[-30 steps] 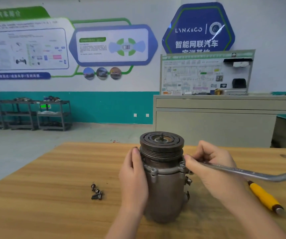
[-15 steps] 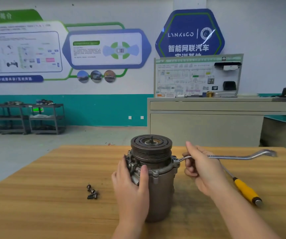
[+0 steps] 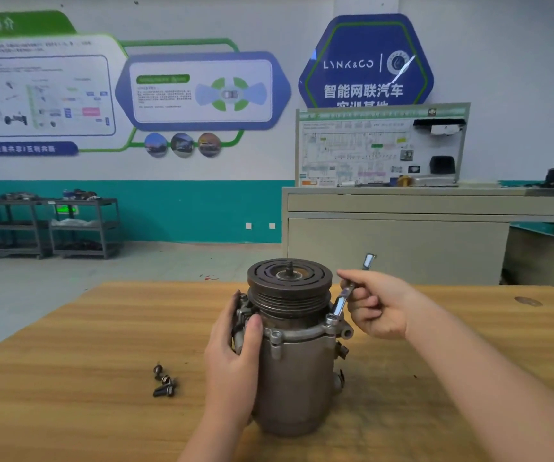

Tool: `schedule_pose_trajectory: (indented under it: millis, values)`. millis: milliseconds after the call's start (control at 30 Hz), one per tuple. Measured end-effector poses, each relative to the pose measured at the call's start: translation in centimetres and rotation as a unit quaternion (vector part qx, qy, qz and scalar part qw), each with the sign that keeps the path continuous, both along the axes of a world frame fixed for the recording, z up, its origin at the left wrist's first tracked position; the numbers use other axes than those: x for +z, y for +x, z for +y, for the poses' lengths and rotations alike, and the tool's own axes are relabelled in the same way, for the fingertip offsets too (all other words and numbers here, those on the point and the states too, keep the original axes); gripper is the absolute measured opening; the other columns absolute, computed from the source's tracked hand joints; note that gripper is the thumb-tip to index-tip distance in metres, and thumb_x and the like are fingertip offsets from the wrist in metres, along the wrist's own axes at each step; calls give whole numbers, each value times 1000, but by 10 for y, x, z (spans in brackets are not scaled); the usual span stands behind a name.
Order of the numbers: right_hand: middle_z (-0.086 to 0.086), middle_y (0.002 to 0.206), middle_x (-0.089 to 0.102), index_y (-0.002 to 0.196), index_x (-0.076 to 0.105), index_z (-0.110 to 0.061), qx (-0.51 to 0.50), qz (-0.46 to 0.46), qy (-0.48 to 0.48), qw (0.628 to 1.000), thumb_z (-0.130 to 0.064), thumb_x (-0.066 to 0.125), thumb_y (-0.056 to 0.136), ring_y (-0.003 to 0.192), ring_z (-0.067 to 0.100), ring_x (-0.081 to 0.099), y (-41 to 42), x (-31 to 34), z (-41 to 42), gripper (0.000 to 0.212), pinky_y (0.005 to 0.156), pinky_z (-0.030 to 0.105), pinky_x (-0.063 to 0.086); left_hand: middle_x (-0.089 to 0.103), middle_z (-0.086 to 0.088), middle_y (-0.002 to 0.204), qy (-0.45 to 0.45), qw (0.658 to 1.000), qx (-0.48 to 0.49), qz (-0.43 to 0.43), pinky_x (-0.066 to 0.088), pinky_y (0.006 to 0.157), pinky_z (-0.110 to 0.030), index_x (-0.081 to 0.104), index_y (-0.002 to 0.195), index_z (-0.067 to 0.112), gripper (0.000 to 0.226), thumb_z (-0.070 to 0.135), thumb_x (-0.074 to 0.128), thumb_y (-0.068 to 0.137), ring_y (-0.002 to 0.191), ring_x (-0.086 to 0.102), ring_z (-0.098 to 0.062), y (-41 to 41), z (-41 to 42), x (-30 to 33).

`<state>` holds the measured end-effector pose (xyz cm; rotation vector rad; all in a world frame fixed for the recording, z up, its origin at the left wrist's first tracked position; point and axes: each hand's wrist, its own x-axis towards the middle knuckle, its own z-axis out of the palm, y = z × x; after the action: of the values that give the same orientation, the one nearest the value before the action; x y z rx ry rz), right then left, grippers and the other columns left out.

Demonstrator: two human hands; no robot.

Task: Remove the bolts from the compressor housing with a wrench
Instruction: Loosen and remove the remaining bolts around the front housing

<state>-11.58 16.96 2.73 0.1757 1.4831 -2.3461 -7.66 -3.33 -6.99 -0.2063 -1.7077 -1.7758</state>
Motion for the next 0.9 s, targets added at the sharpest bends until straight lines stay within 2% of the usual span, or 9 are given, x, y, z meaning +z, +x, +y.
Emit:
schedule_pose_trajectory:
  millis: [133,233,300,367,500,567,667,833,900]
  values:
    - [-6,38,38,70,54,-11,45,48,55,996,-23,56,94,26,4,29,-14,7,-6,27,25,15,21,57,31,123,1,999,-38,0,41,83,-3,49,130,40,63,57,57,70,112,50,19,1,-7,-1]
    - [-8,39,37,67,51,-13,-11,119,-102,988,-23,65,85,28,2,30,-7,12,2,25,27,13,24,55,35,124,-1,998,-62,-4,39,88,-9,46,131,44,66,66,63,71,114,48,19,4,-10,0]
    - [-8,40,39,64,53,-14,-28,167,-201,965,-23,84,65,28,1,33,10,14,11,32,27,12,26,54,35,125,2,998,-69,-1,38,89,-10,46,131,45,72,71,61,66,115,48,18,5,-11,0]
    - [-7,37,40,56,52,-17,-48,217,-225,949,-25,91,51,26,1,31,31,12,16,41,26,13,25,54,31,127,1,997,-72,-2,39,88,-9,45,133,43,74,69,61,66,117,48,16,5,-11,0]
    - [-2,34,34,49,33,-22,-207,332,-91,916,-20,74,69,25,7,23,61,-3,10,45,34,14,20,54,24,129,0,998,-64,3,41,82,0,47,136,35,63,50,60,77,114,49,18,3,-11,0]
    - [1,36,37,48,33,-22,-302,407,56,860,-7,68,82,28,11,28,70,-9,6,51,36,16,24,54,27,125,7,998,-68,5,40,77,3,47,132,38,57,51,66,80,109,50,21,4,-10,1]
    - [1,39,46,48,38,-24,-366,471,233,769,-10,64,87,33,8,39,80,-17,3,49,36,17,32,56,30,118,18,997,-75,7,41,73,3,48,131,39,64,58,64,72,105,51,22,5,-9,2]
    - [7,46,43,53,36,-17,-362,520,297,715,-9,65,86,39,15,39,89,-17,-16,44,40,22,33,58,27,121,32,996,-79,1,43,75,0,50,127,43,69,67,65,65,109,53,17,3,-10,0]
    - [1,46,33,53,27,-20,-358,547,317,687,-4,64,84,41,11,32,92,-16,-23,51,41,15,27,58,29,120,28,997,-74,-3,43,75,1,51,123,47,64,69,65,65,109,53,18,2,-11,-1]
